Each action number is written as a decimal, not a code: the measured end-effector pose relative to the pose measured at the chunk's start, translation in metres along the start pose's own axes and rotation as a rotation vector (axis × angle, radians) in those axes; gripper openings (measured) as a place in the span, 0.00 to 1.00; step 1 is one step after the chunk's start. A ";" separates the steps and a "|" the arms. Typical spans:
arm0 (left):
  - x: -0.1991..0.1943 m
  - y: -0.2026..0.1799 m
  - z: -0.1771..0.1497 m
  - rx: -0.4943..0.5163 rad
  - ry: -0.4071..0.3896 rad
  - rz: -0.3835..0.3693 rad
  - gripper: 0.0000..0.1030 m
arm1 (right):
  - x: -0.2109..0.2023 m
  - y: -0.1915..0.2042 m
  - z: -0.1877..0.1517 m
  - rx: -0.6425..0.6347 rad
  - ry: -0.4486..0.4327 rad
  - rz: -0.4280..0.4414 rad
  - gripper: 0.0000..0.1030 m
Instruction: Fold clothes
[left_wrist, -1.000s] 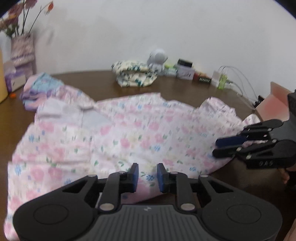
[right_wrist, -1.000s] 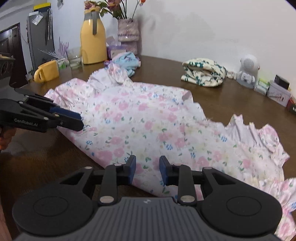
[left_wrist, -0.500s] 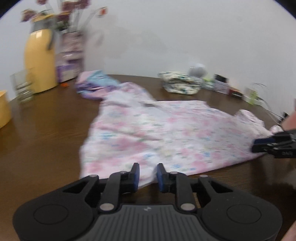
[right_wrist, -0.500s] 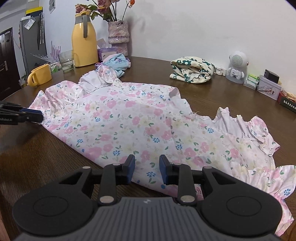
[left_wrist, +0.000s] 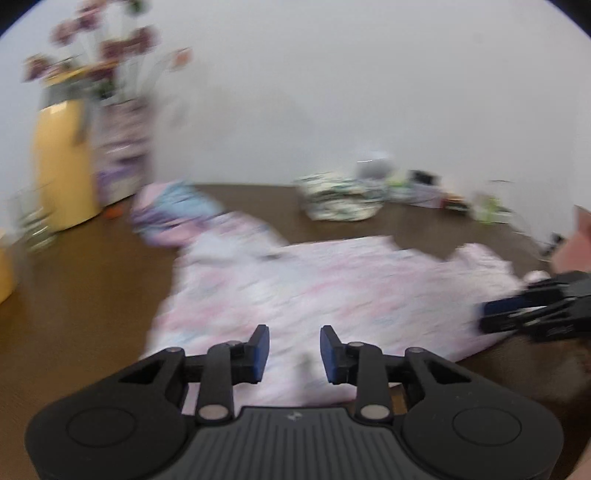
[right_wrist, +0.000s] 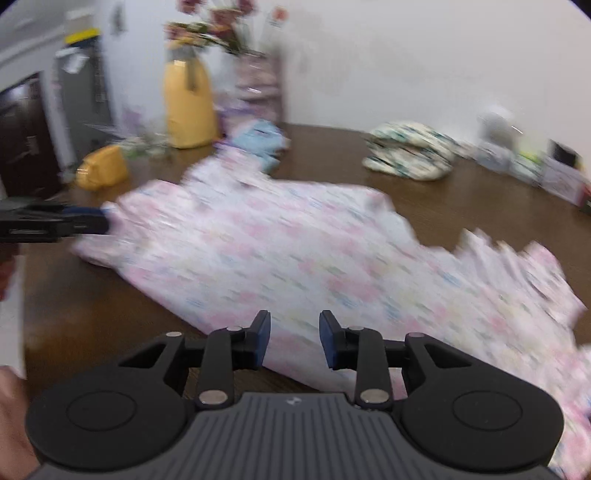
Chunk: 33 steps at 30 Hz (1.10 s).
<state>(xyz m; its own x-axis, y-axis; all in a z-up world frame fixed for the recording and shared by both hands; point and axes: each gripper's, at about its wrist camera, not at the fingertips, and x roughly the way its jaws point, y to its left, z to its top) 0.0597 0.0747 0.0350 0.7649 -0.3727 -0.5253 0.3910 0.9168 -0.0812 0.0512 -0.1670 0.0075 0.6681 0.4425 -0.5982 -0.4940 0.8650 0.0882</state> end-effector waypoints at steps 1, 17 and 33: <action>0.010 -0.011 0.001 0.021 0.021 -0.036 0.25 | 0.002 0.008 0.004 -0.023 -0.006 0.025 0.29; 0.034 -0.021 -0.023 0.035 0.113 -0.059 0.14 | -0.016 -0.022 -0.026 -0.029 0.061 -0.106 0.27; 0.063 0.016 0.032 0.034 0.074 0.002 0.21 | 0.040 -0.007 0.040 -0.106 0.024 -0.034 0.28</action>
<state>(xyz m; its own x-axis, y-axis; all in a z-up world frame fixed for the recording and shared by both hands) 0.1303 0.0613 0.0277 0.7262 -0.3582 -0.5867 0.4076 0.9117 -0.0521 0.1037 -0.1453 0.0148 0.6725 0.4059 -0.6188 -0.5280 0.8491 -0.0168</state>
